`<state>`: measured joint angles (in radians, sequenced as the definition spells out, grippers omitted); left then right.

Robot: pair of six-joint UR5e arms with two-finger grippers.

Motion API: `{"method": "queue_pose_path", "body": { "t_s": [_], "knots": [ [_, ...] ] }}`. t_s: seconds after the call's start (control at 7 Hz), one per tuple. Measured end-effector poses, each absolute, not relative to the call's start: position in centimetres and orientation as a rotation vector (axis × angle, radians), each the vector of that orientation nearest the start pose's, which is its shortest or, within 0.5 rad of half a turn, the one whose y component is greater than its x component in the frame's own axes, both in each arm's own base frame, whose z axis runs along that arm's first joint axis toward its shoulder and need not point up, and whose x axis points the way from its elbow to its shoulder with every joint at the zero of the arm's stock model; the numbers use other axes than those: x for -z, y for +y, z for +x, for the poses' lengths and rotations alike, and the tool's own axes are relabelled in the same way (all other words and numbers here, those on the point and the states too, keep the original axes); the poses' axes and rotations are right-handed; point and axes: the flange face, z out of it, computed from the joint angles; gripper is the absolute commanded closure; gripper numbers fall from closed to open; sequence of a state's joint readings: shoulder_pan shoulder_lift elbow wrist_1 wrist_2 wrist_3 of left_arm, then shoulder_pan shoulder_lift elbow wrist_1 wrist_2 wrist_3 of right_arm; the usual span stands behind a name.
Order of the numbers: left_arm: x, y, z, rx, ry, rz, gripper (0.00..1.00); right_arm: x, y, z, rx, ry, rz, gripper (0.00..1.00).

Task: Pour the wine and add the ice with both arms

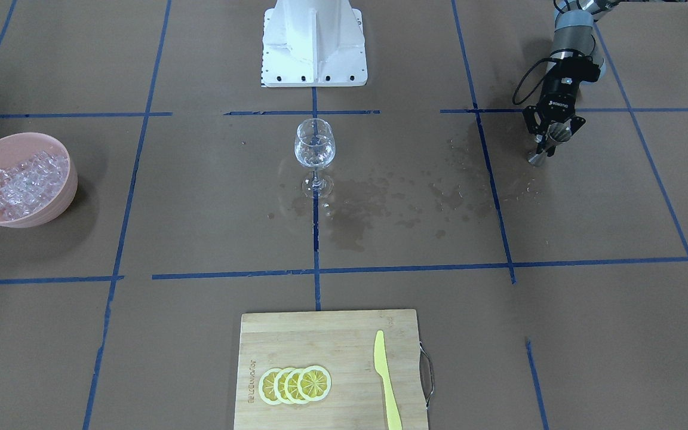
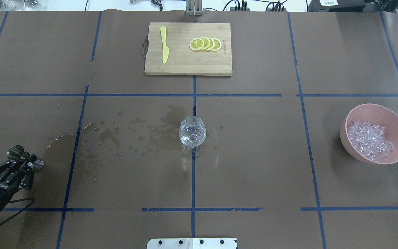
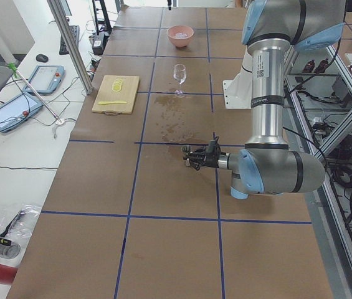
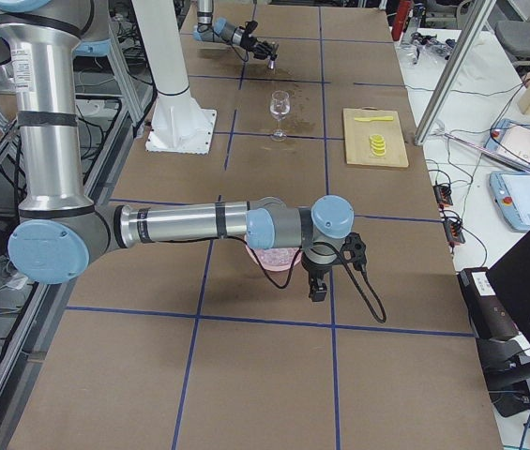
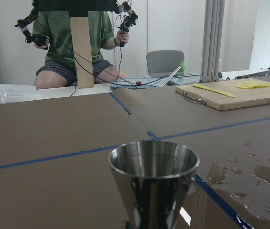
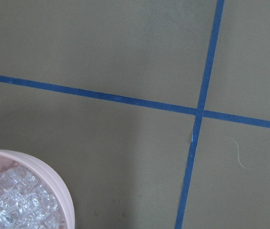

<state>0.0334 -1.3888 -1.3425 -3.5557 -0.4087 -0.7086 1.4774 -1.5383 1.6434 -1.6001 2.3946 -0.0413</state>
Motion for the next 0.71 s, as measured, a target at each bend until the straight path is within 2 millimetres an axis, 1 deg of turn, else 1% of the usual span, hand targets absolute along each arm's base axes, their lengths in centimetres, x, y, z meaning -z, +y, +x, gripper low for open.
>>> {"method": "queue_pose_path", "body": {
  "t_s": [0.43, 0.71],
  "knots": [
    [-63.4, -21.3, 32.9, 0.221, 0.875, 1.319, 0.00, -60.5, -51.3, 1.0, 0.163, -0.825, 0.049, 0.00],
    [-62.8, -21.3, 32.8, 0.228, 0.888, 1.320, 0.00, -60.1, -51.9, 0.2, 0.137, -0.827, 0.033, 0.00]
  ]
}}
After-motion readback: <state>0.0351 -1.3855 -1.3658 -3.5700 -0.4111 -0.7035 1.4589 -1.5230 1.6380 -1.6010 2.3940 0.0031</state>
